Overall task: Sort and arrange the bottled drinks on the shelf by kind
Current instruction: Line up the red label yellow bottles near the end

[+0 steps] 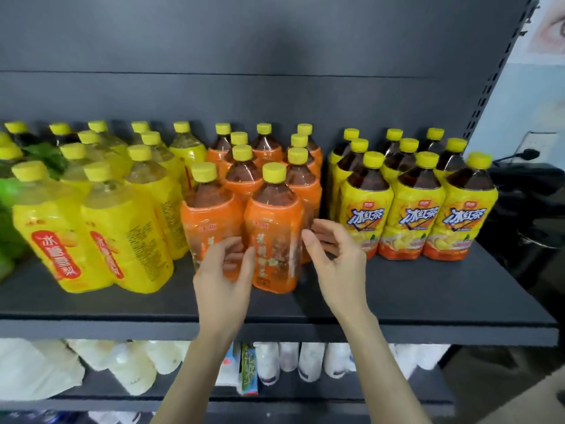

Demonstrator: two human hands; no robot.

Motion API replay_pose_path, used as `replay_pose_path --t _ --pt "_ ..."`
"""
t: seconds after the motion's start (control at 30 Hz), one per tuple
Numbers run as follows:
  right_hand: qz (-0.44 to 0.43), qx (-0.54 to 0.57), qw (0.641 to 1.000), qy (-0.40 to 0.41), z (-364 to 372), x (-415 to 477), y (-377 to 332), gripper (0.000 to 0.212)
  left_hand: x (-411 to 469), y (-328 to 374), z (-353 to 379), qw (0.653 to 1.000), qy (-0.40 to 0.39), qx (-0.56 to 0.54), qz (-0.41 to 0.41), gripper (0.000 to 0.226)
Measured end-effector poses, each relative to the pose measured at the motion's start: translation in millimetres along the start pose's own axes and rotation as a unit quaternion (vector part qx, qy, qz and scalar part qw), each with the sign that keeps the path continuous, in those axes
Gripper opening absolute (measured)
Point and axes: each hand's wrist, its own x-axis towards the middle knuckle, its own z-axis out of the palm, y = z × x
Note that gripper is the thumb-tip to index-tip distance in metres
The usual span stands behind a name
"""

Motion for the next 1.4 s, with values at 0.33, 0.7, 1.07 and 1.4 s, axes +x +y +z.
replay_pose_path --t 0.33,0.7,1.07,1.4 --pt "0.083 0.012 0.996 -0.018 54 -6 5 0.091 28 -35 -26 0.999 0.017 -0.002 -0.049 0.078" --pt "0.046 0.009 0.997 0.069 15 -18 20 0.074 36 -56 -20 0.992 -0.06 -0.04 -0.1 0.096" --pt "0.068 0.025 0.994 0.082 -1 -13 26 0.073 27 -48 -16 0.968 -0.18 -0.146 -0.093 0.083" --pt "-0.001 0.08 0.996 0.042 41 -47 -1 0.033 19 -45 -27 0.951 -0.222 -0.19 -0.102 0.071"
